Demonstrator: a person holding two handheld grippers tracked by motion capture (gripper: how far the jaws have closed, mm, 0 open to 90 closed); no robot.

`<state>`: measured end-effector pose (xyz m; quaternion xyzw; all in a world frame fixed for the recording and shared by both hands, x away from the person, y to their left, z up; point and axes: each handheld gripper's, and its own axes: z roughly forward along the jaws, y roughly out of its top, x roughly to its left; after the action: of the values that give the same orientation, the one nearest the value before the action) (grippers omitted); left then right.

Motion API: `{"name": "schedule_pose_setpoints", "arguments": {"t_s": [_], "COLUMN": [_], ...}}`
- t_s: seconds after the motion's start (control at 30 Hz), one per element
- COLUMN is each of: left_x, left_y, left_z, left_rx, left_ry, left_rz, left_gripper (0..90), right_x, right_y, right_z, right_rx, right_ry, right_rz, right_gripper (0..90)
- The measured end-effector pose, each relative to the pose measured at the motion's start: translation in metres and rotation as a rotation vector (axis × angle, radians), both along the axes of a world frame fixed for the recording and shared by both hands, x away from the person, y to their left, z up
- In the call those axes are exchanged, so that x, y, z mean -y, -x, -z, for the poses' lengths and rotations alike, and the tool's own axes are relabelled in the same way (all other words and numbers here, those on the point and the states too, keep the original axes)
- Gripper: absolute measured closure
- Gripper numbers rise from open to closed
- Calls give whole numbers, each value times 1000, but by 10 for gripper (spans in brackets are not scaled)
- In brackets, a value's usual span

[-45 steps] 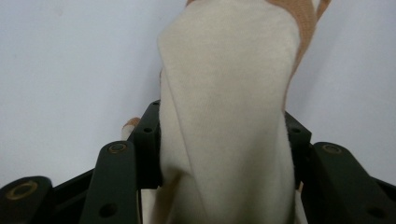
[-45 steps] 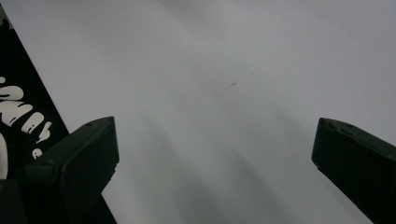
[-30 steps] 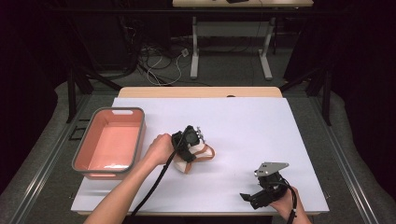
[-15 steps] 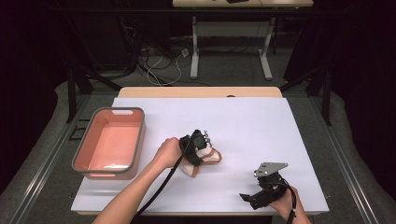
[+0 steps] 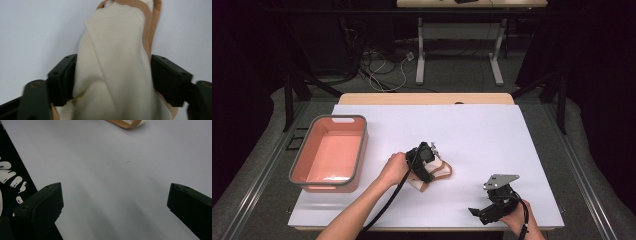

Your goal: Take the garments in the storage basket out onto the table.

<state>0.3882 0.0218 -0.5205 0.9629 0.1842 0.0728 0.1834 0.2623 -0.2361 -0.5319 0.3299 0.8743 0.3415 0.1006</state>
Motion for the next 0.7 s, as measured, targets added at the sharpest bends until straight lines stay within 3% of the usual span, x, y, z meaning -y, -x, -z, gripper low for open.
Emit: {"name": "schedule_pose_setpoints", "arguments": {"t_s": [0.13, 0.4, 0.53, 0.7], "left_x": [-10, -31, -41, -55], "left_y": [7, 28, 41, 56], "left_z": [-2, -14, -13, -6], "left_rx": [33, 115, 135, 122], "left_ry": [71, 219, 229, 238], "left_rz": [-31, -113, -142, -153], "left_gripper": [120, 111, 114, 115], "right_x": [0, -5, -6, -7], "right_y": [1, -1, -2, -4], "right_z": [-1, 0, 3, 5], "right_rx": [3, -4, -18, -19], "right_ry": [-4, -26, -26, -18], "right_rz": [-3, 8, 5, -1], "right_gripper": [0, 0, 0, 0]}}
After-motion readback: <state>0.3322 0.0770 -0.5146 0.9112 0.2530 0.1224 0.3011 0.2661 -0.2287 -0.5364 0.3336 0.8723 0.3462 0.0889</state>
